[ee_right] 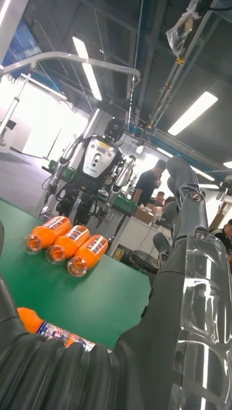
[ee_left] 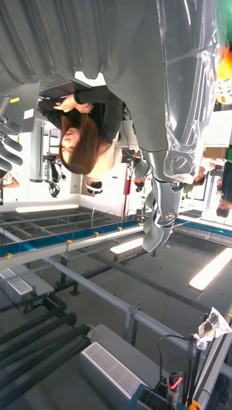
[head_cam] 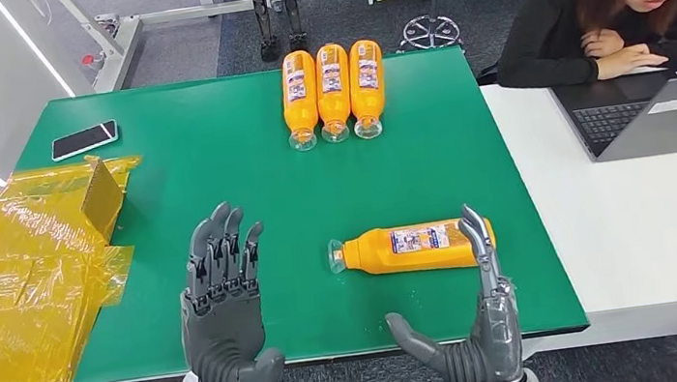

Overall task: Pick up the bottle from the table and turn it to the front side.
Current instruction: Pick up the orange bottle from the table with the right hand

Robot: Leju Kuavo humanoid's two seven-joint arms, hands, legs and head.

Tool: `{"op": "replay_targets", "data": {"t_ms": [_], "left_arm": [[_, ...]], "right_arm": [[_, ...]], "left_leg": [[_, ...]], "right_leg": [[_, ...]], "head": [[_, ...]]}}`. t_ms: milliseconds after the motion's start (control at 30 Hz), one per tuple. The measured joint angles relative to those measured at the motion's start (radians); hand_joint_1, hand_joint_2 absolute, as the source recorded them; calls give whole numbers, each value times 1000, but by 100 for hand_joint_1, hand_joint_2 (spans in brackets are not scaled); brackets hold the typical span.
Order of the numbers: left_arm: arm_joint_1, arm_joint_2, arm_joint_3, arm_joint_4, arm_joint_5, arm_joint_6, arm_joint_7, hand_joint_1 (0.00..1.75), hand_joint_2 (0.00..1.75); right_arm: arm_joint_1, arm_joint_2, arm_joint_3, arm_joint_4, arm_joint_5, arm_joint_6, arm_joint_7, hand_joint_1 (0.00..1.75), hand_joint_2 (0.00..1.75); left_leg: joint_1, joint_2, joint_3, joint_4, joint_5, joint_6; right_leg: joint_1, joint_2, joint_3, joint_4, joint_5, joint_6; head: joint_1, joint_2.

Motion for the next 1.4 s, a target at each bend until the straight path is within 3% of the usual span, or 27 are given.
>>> {"op": "replay_targets", "data": {"t_ms": [533, 967, 1067, 1233, 1400], "left_arm": [[4, 0, 15, 0, 8, 6, 0, 0, 175], [4, 0, 19, 0, 11, 5, 0, 0, 175], [4, 0, 19, 0, 10, 6, 0, 0, 175], [3, -7, 19, 1, 7, 13, 0, 0, 175], [-4, -9, 20, 8, 16, -10, 0, 0, 175]], "right_arm": [[0, 0, 13, 0, -28, 9, -7, 0, 175], [-12, 0, 14, 3, 43, -29, -1, 0, 175], [-17, 0, 12, 6, 196, -85, 55, 0, 175], [-90, -15, -14, 41, 597, -136, 249, 0, 175], [-261, -118, -25, 156, 656, -115, 367, 0, 175]], "left_leg": [[0, 0, 0, 0, 0, 0], [0, 0, 0, 0, 0, 0], [0, 0, 0, 0, 0, 0], [0, 1, 0, 0, 0, 0], [-1, 0, 0, 2, 2, 2]], "right_leg": [[0, 0, 0, 0, 0, 0], [0, 0, 0, 0, 0, 0], [0, 0, 0, 0, 0, 0], [0, 0, 0, 0, 0, 0], [0, 1, 0, 0, 3, 3]], "head": [[0, 0], [0, 0], [0, 0], [0, 0], [0, 0]]}}
